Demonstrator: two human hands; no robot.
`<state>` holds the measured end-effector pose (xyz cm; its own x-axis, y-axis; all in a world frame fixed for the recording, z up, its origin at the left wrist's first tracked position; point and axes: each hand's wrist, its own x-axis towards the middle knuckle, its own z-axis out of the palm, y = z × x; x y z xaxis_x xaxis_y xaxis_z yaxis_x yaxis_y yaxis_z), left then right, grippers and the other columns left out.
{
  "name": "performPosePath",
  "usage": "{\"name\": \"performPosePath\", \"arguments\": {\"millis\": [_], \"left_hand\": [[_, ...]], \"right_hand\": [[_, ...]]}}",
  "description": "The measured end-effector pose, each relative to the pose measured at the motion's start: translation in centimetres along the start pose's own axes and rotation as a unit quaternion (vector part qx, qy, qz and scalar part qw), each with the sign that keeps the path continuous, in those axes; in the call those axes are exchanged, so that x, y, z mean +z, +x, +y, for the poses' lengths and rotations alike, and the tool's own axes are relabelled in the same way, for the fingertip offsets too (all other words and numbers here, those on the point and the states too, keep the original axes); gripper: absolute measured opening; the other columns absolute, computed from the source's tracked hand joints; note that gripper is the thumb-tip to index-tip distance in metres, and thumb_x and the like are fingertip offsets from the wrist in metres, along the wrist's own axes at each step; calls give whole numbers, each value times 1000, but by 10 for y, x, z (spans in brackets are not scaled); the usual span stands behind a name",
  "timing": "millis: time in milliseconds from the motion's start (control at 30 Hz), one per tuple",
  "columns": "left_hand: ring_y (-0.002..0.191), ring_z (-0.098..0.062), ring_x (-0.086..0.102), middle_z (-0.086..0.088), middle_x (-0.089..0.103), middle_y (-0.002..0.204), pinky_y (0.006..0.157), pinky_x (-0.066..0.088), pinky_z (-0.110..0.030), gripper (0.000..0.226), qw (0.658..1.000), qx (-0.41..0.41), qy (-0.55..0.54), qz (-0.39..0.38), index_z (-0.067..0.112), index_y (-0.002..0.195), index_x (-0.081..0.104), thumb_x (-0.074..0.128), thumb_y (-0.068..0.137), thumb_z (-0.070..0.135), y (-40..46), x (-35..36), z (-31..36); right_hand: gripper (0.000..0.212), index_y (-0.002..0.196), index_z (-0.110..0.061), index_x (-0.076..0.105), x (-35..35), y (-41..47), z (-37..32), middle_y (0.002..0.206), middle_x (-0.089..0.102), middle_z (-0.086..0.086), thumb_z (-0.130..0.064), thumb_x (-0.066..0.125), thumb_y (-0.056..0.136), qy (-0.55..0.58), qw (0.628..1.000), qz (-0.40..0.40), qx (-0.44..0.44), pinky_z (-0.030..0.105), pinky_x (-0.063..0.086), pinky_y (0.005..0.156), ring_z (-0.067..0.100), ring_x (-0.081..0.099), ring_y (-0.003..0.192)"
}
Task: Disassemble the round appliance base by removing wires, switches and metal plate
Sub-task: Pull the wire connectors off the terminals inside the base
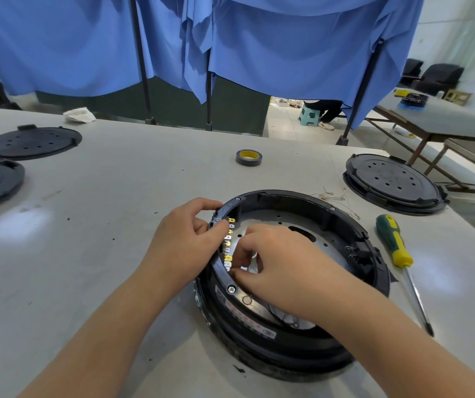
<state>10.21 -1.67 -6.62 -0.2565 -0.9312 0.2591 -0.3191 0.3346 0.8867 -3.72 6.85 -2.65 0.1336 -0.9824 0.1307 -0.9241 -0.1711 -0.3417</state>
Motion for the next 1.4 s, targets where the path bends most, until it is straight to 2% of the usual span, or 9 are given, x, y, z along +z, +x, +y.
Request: {"name": "performPosePath", "arguments": {"millis": [167, 267, 433, 600, 733, 867, 1133, 1300, 1400], "left_hand": [[45, -15, 40, 3, 39, 44, 53, 45, -36, 15, 1000, 1, -2, 2, 31, 96, 66, 66, 85, 20, 1, 0, -2], [45, -14, 40, 3, 38, 44, 53, 47, -38, 17, 1000, -1, -2, -2, 32, 98, 66, 65, 85, 21, 0, 0, -2], [46, -16, 42, 1, 39, 46, 56, 52, -44, 17, 1000, -6, -7, -12, 33, 99, 66, 66, 85, 22, 1, 0, -1], [49, -18, 44, -7, 44, 52, 57, 48, -41, 15, 1000, -8, -16, -18, 32, 97, 66, 65, 86, 22, 1, -2, -1], [51, -20, 45, -11, 48, 55, 60, 53, -51, 16, 1000, -10, -17, -25, 34, 97, 65, 65, 86, 23, 0, -2, 0], [50, -19, 47, -9, 51, 55, 59, 53, -47, 15, 1000, -6, -15, -23, 35, 97, 65, 65, 86, 24, 0, -2, -2], [48, -17, 46, -7, 49, 53, 54, 49, -39, 15, 999, -10, -23, -28, 39, 96, 65, 65, 86, 27, 0, -1, -4], [49, -19, 46, -12, 52, 55, 55, 48, -38, 17, 999, -15, -35, -30, 37, 97, 65, 66, 86, 25, 0, -1, -5], [49, -18, 47, -18, 51, 55, 54, 47, -37, 17, 999, -14, -36, -29, 38, 96, 65, 66, 86, 25, -1, -2, -4]], "right_hand": [[17, 71, -34, 54, -10, 2, 2, 82, 53, -13, -38, 61, 86, 10, 1000, -7, 17, 23, 38, 64, 1, 50, 72], [13, 77, -34, 56, -20, 2, 3, 86, 58, -15, -37, 60, 89, 46, 998, 21, 36, 25, 45, 71, 1, 55, 77], [8, 88, -29, 58, -35, 3, 4, 83, 61, -14, -31, 54, 95, 120, 988, 62, 70, 21, 44, 62, 1, 63, 75], [6, 89, -22, 61, -53, 3, 2, 84, 66, -8, -20, 59, 94, 266, 953, 123, 73, 30, 59, 72, 5, 71, 69], [3, 89, -16, 64, -71, 4, 1, 92, 68, 1, -16, 63, 92, 352, 916, 184, 64, 21, 59, 64, 10, 73, 67], [1, 90, -12, 65, -85, 4, 5, 85, 69, 1, -13, 64, 90, 378, 898, 222, 36, 22, 59, 64, 14, 73, 69], [9, 85, -18, 66, -108, 9, 13, 77, 69, -4, -11, 65, 90, 278, 927, 251, -30, 14, 53, 64, 9, 69, 66], [4, 89, -17, 66, -102, 27, 44, 85, 63, -10, -15, 63, 92, 123, 965, 230, 12, 21, 55, 72, 9, 66, 74], [6, 90, -17, 64, -95, 39, 73, 86, 59, -8, -14, 60, 93, 59, 975, 208, 47, 19, 46, 69, 13, 62, 79]]}}
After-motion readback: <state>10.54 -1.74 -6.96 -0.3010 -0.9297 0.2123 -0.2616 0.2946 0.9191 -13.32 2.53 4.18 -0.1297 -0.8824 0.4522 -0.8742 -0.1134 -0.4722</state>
